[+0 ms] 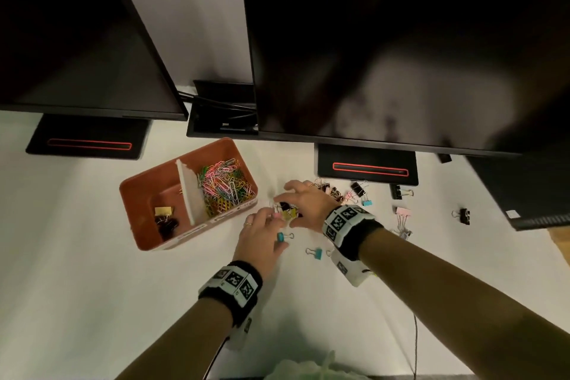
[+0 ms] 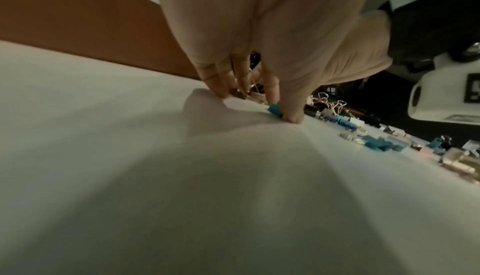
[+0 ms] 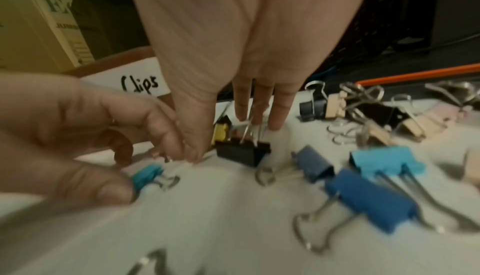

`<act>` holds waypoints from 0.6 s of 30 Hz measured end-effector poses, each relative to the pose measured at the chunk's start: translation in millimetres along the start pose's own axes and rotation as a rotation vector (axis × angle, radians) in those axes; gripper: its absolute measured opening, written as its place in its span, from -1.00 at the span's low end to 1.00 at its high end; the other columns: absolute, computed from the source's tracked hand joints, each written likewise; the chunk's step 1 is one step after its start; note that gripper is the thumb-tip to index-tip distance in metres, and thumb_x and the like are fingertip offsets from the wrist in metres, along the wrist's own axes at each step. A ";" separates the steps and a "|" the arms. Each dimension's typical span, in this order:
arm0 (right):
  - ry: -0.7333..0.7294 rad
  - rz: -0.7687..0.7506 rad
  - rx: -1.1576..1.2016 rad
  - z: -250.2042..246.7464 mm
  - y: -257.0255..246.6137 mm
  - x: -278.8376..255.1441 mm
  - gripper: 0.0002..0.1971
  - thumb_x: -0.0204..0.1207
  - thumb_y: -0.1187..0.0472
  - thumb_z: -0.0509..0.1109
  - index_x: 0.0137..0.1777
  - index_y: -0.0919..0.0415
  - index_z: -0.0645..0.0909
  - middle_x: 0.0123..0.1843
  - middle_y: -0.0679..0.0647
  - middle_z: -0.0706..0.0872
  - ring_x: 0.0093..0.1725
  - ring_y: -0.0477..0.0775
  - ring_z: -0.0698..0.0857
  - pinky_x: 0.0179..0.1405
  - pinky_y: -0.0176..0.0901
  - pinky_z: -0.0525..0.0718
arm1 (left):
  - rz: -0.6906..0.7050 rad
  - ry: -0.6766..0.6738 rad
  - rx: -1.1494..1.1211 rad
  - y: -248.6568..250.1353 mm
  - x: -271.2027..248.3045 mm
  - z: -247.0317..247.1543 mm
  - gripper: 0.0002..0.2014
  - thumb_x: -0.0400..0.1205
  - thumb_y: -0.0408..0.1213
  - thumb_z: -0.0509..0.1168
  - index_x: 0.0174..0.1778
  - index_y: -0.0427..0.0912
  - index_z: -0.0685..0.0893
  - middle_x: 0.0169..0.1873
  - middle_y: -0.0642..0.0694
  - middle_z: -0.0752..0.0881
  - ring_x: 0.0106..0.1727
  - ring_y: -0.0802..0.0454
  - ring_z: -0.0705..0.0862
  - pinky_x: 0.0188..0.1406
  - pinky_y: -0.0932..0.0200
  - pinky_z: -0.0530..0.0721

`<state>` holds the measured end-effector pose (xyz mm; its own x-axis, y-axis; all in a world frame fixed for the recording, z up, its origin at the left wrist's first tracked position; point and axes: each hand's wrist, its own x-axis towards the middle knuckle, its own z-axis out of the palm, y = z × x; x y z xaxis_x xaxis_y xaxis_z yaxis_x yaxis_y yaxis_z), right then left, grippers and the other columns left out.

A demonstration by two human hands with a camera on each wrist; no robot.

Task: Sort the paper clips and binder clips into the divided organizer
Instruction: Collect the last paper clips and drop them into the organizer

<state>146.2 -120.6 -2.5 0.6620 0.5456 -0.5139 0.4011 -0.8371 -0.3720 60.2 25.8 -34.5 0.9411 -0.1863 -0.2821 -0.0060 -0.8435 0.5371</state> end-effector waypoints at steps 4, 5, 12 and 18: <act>0.069 0.013 0.098 10.6 -2.1 -0.4 -0.64 0.46 0.21 0.44 0.26 0.12 0.58 0.33 0.14 0.46 0.27 0.22 0.48 0.31 0.02 0.50 | -0.006 0.056 -0.112 -10.6 -1.0 0.7 -0.75 0.46 -0.36 0.42 0.06 -0.14 0.68 0.08 -0.06 0.53 0.10 -0.01 0.45 0.18 0.09 0.55; 0.078 0.012 0.118 11.9 -2.7 -0.4 -0.70 0.46 0.23 0.42 0.20 0.16 0.62 0.28 0.15 0.49 0.23 0.23 0.51 0.27 0.02 0.51 | -0.030 0.064 -0.155 -13.4 -1.4 0.4 -0.76 0.44 -0.39 0.44 0.01 -0.16 0.68 0.02 -0.04 0.52 0.06 0.00 0.48 0.17 0.08 0.59; 0.124 0.002 0.246 11.0 -1.0 -3.6 -0.80 0.45 0.28 0.42 0.08 0.21 0.68 0.13 0.17 0.59 0.09 0.17 0.63 0.18 -0.01 0.61 | -0.091 0.055 -0.289 -23.7 -4.6 -4.2 -0.79 0.39 -0.48 0.45 -0.17 -0.11 0.66 -0.18 -0.04 0.55 -0.15 -0.05 0.59 -0.01 0.06 0.64; 0.233 -0.063 0.317 3.9 -6.1 -23.2 -0.82 0.44 0.27 0.46 0.04 0.14 0.71 0.11 0.10 0.60 0.02 0.05 0.64 0.10 -0.27 0.57 | -0.152 0.092 -0.394 -22.9 -18.7 -19.0 -0.70 0.36 -0.48 0.49 -0.34 0.07 0.64 -0.28 0.05 0.60 -0.29 0.19 0.60 -0.19 0.49 0.50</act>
<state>126.0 -128.0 8.7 0.7828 0.5413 -0.3070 0.2541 -0.7284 -0.6363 49.1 58.2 -26.5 0.9477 -0.0135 -0.3188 0.2480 -0.5974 0.7626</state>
